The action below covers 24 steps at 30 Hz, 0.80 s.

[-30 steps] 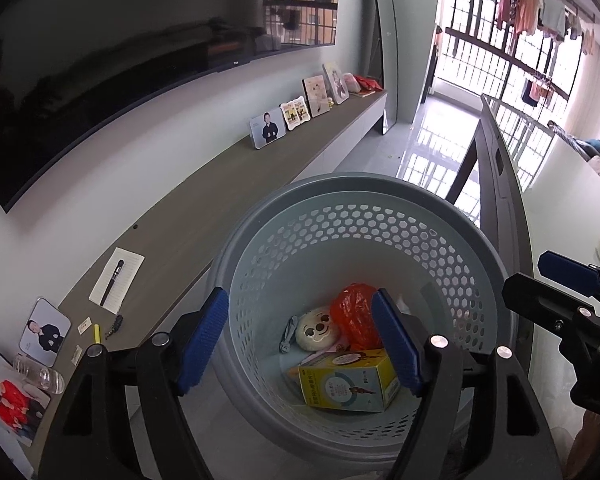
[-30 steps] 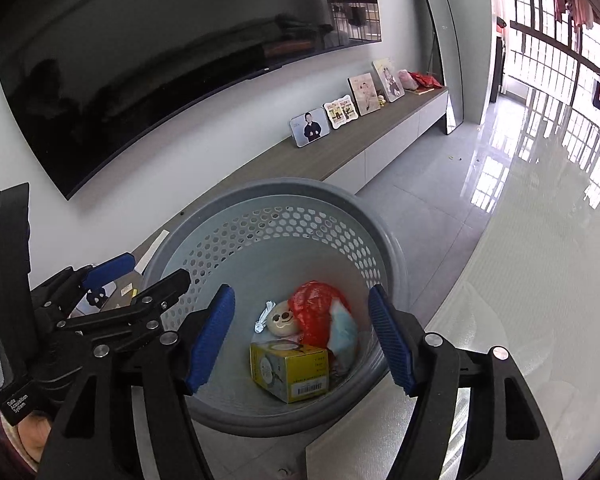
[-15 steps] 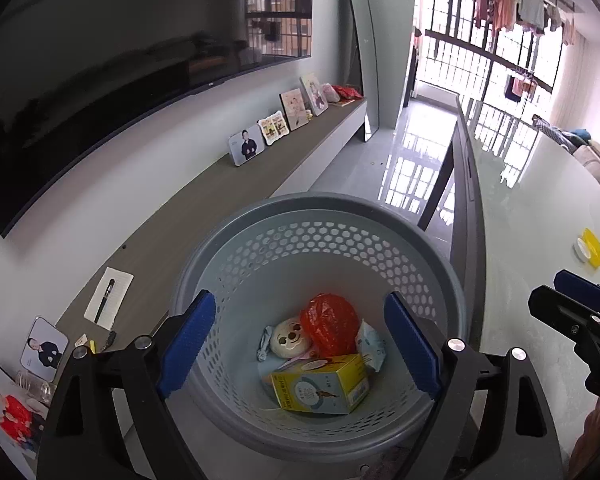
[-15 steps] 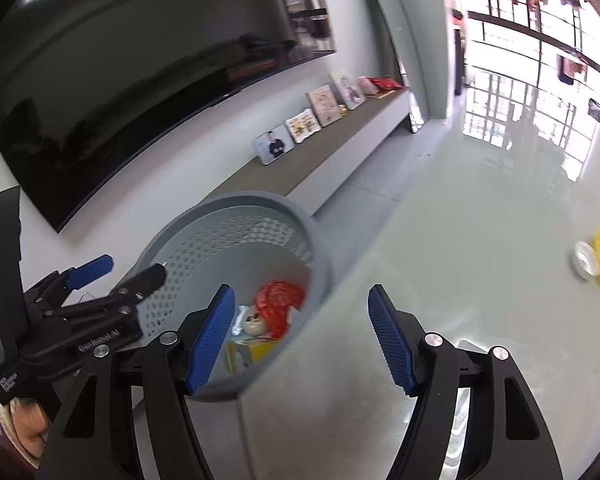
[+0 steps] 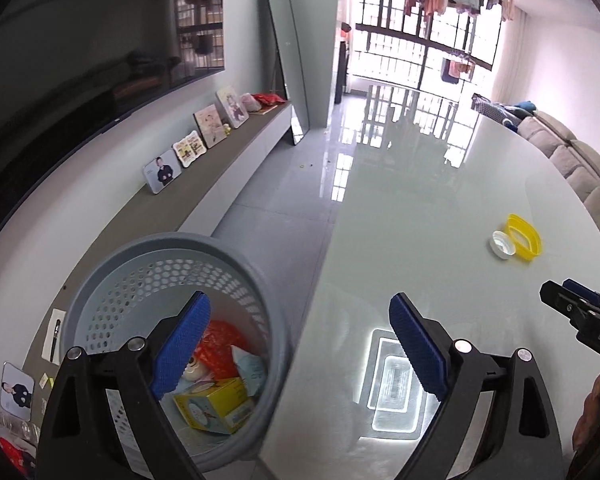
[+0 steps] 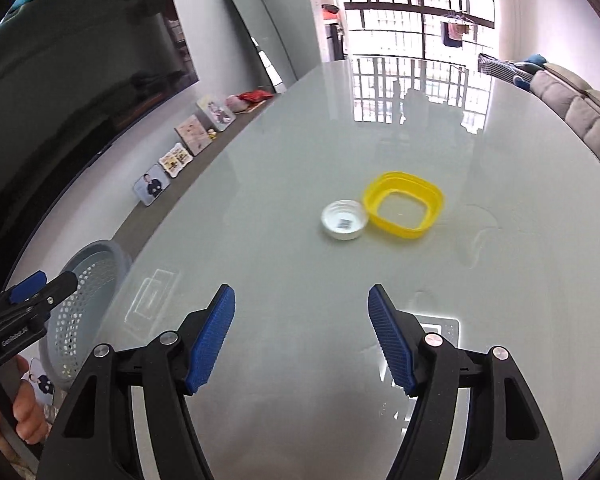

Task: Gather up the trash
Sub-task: 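Move both open grippers back toward the white lid and yellow container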

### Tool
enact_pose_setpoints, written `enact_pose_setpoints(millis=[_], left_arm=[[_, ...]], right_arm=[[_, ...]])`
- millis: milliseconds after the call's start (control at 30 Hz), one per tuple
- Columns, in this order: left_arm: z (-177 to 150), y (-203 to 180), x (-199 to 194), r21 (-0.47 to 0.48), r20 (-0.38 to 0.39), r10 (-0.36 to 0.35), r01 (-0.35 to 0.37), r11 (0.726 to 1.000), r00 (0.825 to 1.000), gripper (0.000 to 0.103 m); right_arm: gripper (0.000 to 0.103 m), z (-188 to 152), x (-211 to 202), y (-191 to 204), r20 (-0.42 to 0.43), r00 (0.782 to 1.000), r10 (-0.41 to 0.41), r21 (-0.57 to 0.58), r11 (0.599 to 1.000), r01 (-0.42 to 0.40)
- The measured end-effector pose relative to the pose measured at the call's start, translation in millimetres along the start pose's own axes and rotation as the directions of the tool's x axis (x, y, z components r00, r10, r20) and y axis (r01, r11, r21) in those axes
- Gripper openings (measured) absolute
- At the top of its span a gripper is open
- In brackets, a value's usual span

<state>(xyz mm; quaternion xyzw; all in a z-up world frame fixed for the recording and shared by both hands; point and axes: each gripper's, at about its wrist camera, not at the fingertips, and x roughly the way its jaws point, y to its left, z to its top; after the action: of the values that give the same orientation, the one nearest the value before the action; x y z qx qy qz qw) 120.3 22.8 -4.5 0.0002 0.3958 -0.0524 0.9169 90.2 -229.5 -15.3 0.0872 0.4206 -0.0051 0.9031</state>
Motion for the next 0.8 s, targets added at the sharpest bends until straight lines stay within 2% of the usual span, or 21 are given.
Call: enact_pose_setpoints(millis=[167, 333, 567, 800], left_arm=[[15, -43, 14, 0.044, -0.010, -0.045, 0.045, 0.998, 0.999, 0.090], [28, -76, 28, 0.079, -0.021, -0.075, 0.077, 0.994, 0.997, 0.090], [35, -101, 48, 0.112, -0.054, -0.076, 0.081, 0.990, 0.996, 0.090], [39, -113, 64, 0.127, -0.076, -0.073, 0.082, 0.988, 0.994, 0.090]], right_arm=[[0.069, 14, 9, -48, -0.017, 0.999, -0.039, 0.052, 0.998, 0.040], [0.069, 29, 28, -79, -0.038, 0.998, -0.048, 0.069, 0.996, 0.050], [0.069, 37, 58, -95, -0.093, 0.995, -0.045, 0.042, 0.998, 0.049], [0.069, 48, 74, -110, -0.102, 0.993, -0.057, 0.032, 0.998, 0.061]])
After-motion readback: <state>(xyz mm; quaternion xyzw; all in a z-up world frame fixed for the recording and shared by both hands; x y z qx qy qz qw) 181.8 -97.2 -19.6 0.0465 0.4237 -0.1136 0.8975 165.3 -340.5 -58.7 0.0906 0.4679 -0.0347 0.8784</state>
